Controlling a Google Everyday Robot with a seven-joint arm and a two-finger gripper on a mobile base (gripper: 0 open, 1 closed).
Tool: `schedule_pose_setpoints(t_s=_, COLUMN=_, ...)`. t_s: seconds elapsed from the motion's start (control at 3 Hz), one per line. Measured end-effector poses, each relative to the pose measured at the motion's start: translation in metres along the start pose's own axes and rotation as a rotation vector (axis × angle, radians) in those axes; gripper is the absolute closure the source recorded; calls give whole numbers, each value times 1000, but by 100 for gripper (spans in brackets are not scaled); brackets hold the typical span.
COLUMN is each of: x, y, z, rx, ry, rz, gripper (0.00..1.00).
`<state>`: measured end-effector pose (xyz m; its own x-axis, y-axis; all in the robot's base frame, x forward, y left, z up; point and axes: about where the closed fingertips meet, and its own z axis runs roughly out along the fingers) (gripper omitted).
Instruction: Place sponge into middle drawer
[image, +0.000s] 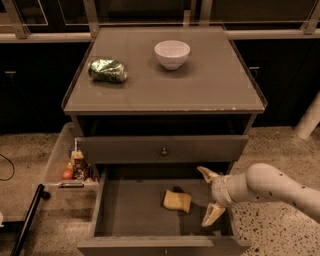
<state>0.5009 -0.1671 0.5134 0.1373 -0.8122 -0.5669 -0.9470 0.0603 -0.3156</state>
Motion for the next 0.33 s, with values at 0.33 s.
schedule_pose_setpoints(t_s=0.33, x=-7, y=-7, z=-12, rx=12, ry=17, rz=-24, gripper=0)
